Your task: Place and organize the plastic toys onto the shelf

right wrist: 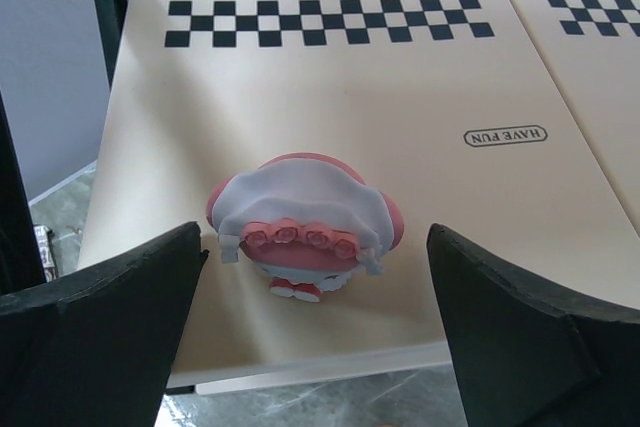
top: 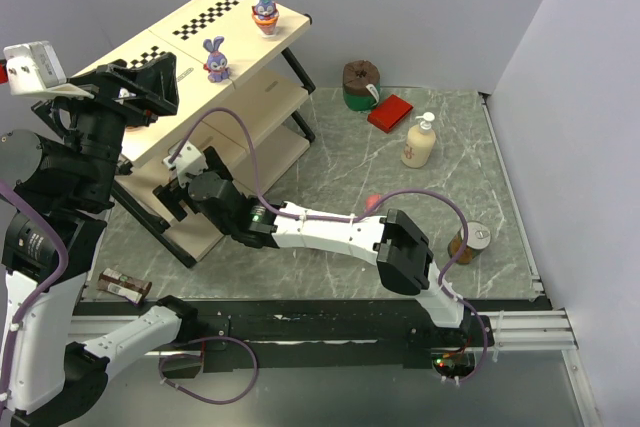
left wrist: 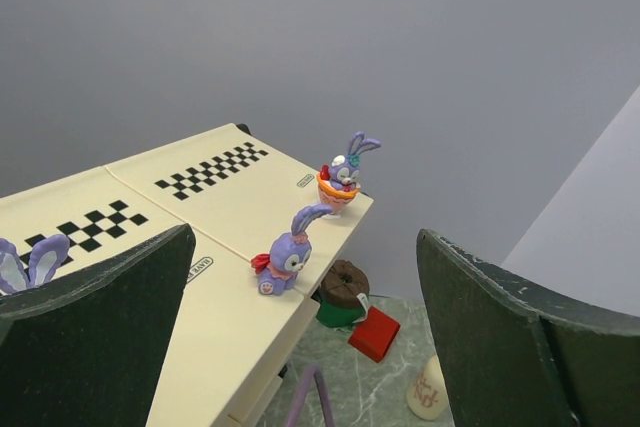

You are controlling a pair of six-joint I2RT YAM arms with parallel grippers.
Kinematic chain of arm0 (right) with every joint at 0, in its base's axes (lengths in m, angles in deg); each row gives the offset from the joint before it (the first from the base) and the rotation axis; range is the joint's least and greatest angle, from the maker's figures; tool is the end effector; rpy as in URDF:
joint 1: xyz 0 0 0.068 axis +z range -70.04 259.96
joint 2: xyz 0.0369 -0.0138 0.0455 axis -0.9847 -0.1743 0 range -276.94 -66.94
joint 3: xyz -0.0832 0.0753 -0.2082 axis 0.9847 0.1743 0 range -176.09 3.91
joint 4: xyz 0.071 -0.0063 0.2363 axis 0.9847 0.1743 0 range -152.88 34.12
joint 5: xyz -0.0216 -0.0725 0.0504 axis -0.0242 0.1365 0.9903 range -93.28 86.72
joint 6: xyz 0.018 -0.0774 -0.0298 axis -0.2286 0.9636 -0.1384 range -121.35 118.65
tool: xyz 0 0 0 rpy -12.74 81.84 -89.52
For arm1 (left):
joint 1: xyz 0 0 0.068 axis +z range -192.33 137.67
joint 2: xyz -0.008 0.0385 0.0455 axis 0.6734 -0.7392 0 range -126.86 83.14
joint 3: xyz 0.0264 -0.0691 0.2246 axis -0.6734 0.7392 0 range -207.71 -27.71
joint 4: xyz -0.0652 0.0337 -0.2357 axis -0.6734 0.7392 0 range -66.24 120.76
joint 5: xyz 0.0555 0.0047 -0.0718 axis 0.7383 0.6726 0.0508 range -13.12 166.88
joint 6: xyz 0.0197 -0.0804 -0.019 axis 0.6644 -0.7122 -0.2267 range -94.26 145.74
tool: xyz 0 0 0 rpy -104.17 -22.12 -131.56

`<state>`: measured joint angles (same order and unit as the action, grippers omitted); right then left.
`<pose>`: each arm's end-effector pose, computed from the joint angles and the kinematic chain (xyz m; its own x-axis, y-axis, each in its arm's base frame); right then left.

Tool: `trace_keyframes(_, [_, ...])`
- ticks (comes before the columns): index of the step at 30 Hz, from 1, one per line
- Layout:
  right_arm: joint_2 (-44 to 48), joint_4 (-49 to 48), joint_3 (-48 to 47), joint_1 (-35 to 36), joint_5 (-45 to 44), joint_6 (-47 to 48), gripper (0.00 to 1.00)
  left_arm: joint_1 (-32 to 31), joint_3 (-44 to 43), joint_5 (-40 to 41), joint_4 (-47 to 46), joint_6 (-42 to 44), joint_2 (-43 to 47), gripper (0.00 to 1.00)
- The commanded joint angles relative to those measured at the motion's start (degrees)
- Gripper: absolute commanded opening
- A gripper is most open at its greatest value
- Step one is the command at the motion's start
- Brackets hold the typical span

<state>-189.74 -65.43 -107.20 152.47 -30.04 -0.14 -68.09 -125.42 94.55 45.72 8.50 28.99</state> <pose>0.1877 0.4840 0.2937 -0.0325 -0.1661 -0.9856 -0.7188 0.6890 -0.0924 0.1424 -0.0436 0.5518 0.2693 -0.4434 -0.8549 0.2508 0.8894 -0.3822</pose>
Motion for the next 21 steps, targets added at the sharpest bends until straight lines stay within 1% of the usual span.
trace_keyframes(1, [2.3, 1.76, 0.71, 0.53, -2.15, 1.77, 1.0, -0.35, -0.37, 0.87, -0.34, 0.89, 0.45, 0.99])
trace_keyframes(15, [11.96, -8.96, 13.81, 2.28, -4.43, 5.28, 1.0, -0.35, -0.11, 0.96, -0.33, 1.24, 0.8, 0.99])
trace_keyframes(17, [13.55, -10.72, 16.88, 2.37, -4.7, 5.55, 1.0, -0.35, -0.11, 0.61, -0.33, 1.33, 0.89, 0.98])
trace_keyframes(21, [19.07, -9.5, 21.63, 2.46, -4.26, 4.94, 1.0, -0.35, -0.02, -0.53, -0.25, 1.68, 1.06, 0.98])
